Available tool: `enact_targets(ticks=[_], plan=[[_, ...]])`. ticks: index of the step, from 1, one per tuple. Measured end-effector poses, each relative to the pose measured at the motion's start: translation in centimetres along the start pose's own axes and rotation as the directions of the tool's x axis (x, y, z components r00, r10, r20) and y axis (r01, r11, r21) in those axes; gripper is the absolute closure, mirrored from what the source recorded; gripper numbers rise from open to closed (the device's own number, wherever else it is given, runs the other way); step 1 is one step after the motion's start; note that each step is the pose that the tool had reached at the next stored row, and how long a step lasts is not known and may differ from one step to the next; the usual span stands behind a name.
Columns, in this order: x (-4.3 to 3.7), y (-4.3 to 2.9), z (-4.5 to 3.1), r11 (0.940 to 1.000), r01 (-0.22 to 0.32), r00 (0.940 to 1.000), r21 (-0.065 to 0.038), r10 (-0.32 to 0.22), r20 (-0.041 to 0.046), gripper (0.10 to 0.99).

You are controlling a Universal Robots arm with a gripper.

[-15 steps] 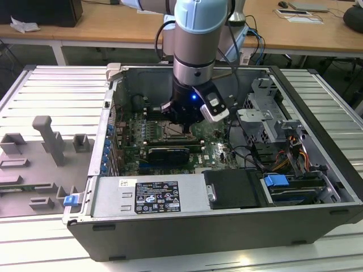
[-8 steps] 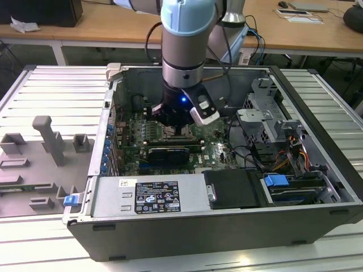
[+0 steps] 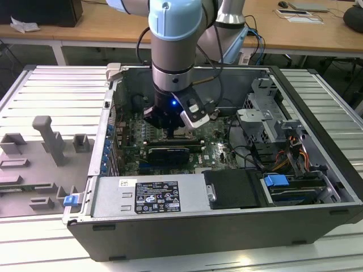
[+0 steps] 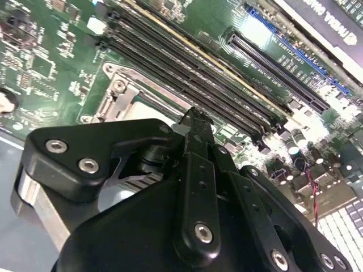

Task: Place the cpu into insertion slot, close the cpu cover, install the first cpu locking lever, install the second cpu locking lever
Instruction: 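Install the second cpu locking lever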

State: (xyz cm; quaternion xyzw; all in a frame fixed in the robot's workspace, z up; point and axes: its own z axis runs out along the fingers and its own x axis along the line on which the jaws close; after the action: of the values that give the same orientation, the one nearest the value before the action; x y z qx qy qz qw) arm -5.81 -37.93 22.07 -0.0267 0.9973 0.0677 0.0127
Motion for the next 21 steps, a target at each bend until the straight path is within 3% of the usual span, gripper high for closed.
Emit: enact_targets(ticks=[2,6,10,13,18,21], plan=[[0.09,-0.32,0.22,1.0,0.001,1.0,-0.005,-0.001,0.0002,0.98],[0.95,-0.83,0.19,0.9993,0.001,1.0,-0.036,-0.001,0.002,0.98],[1.5,-1.12,0.35,0.9982,0.002,1.0,-0.059,-0.002,0.0034,0.98],[1.59,-1.18,0.71,0.9974,0.004,1.0,-0.072,-0.003,0.004,0.98],[1.72,-1.3,1.4,0.9965,0.006,1.0,-0.083,-0.006,0.0043,0.98],[2.04,-1.34,1.81,0.9945,0.01,0.9999,-0.105,-0.01,0.0047,0.98]])
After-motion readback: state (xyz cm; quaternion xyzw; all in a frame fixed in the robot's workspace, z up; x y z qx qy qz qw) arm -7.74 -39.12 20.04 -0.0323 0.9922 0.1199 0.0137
